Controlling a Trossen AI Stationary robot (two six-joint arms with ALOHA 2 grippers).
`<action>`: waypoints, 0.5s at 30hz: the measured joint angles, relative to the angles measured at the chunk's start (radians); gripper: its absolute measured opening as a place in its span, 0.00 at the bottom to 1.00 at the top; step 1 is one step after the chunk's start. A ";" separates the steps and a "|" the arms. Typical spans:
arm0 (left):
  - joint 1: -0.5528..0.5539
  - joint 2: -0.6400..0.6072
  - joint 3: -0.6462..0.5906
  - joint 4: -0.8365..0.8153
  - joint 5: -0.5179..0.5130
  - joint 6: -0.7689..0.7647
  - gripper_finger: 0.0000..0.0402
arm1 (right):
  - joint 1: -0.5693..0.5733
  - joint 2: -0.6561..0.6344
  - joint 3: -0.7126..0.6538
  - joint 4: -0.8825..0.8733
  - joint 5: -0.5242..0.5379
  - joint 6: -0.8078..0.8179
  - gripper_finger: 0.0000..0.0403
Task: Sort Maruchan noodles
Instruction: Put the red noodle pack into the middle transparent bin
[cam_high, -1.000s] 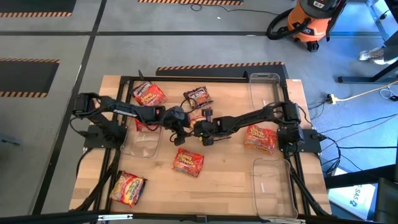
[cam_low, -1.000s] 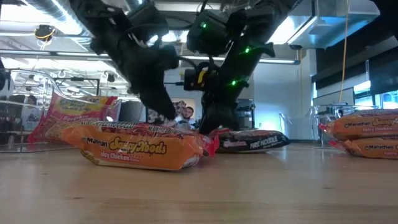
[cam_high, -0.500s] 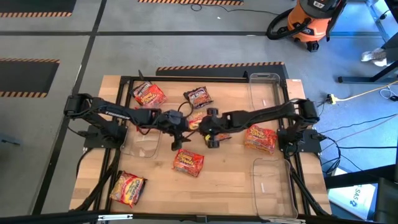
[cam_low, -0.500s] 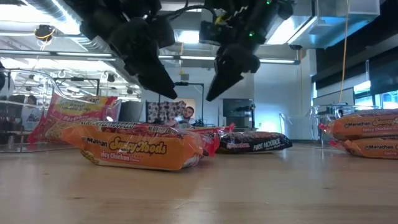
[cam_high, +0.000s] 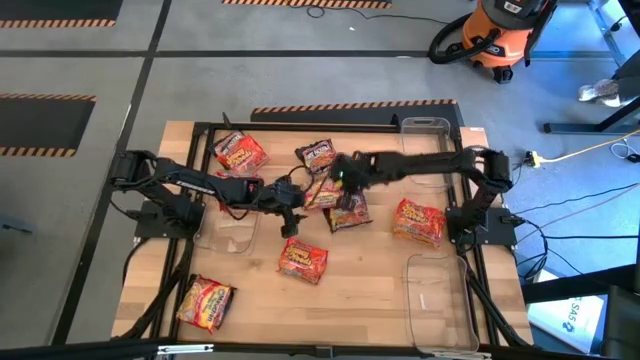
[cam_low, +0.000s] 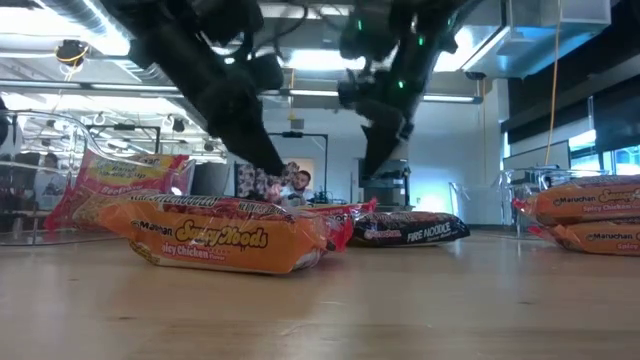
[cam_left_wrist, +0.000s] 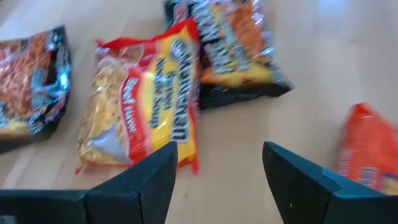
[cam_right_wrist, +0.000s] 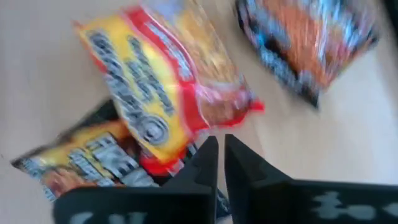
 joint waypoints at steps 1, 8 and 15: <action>0.002 0.014 0.000 0.000 -0.017 0.000 0.57 | -0.031 0.000 -0.009 0.018 -0.043 0.011 0.05; 0.032 0.115 0.000 -0.001 -0.116 0.004 0.57 | -0.176 -0.002 -0.089 0.133 -0.285 0.122 0.38; 0.055 0.178 0.000 0.042 -0.123 0.053 0.57 | -0.204 0.006 -0.221 0.358 -0.446 0.270 0.75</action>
